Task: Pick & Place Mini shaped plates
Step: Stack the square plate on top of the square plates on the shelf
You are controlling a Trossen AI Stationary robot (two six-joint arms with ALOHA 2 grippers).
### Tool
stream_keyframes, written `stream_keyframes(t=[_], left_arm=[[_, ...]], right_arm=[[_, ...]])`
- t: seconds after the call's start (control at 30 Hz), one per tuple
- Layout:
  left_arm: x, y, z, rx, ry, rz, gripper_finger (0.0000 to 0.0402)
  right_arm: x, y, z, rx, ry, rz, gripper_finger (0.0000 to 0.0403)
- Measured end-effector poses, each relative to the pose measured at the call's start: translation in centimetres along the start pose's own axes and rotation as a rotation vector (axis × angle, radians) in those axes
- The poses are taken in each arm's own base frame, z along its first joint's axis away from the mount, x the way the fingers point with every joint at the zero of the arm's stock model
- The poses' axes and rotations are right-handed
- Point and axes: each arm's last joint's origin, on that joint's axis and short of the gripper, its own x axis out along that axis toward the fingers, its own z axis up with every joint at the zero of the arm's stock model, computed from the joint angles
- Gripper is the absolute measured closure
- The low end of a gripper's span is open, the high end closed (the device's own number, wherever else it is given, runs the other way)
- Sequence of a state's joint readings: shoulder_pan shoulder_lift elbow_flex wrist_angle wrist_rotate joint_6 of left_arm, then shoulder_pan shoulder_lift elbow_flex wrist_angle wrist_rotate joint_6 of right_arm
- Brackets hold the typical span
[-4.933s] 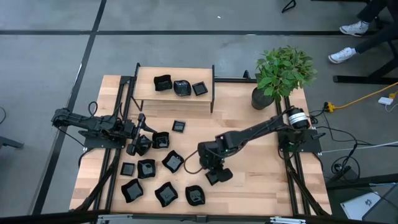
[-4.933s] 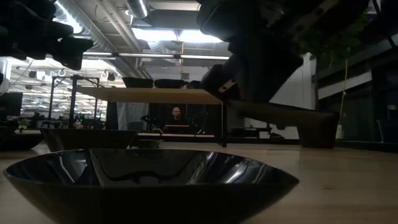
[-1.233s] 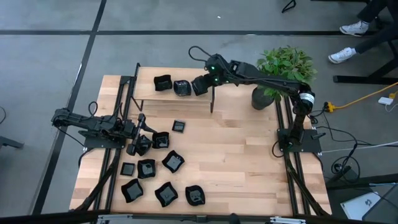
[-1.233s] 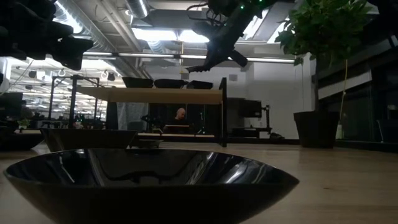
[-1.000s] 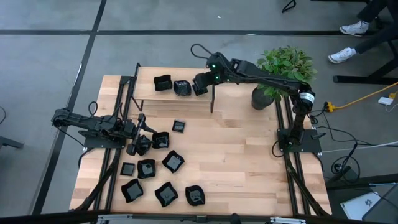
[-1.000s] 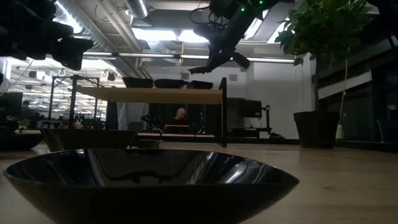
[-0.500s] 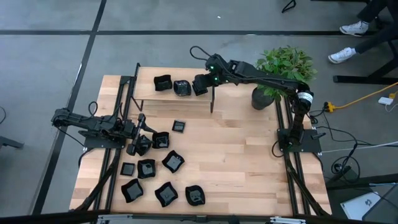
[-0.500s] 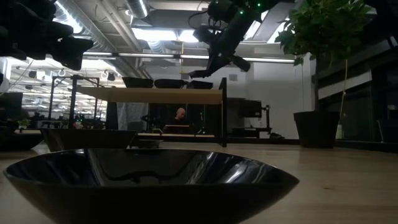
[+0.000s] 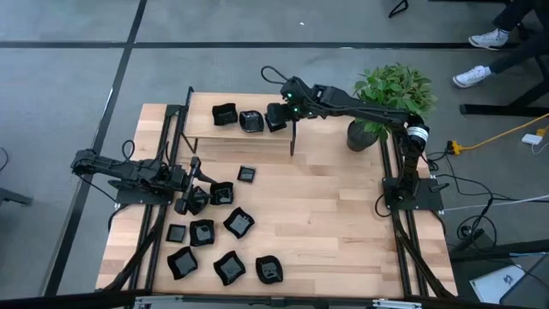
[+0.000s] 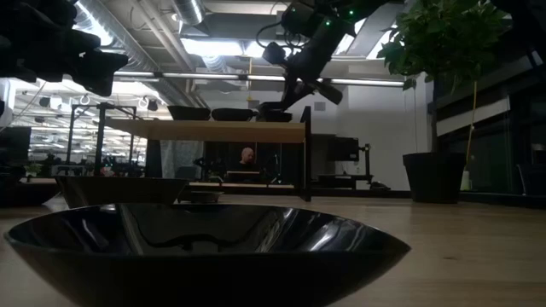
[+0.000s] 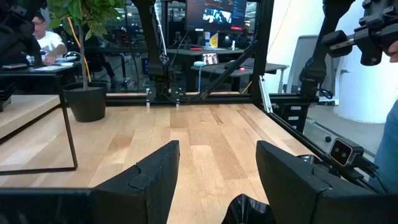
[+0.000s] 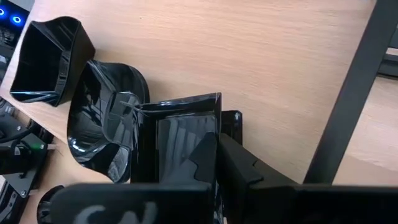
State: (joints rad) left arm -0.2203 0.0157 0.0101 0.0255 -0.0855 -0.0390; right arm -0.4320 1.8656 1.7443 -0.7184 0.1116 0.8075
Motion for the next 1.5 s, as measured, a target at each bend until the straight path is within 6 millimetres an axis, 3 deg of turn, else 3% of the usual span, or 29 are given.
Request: stream_keyframes(t=[0.43, 1.5], left_arm=[[0.00, 0.00, 0.00, 0.000, 0.000, 0.000, 0.0194], [0.00, 0.00, 0.00, 0.000, 0.000, 0.000, 0.0194]], right_arm=[[-0.04, -0.13, -0.34, 0.056, 0.022, -0.026, 0.0373], [-0.03, -0.03, -0.19, 0.084, 0.000, -0.020, 0.0369]])
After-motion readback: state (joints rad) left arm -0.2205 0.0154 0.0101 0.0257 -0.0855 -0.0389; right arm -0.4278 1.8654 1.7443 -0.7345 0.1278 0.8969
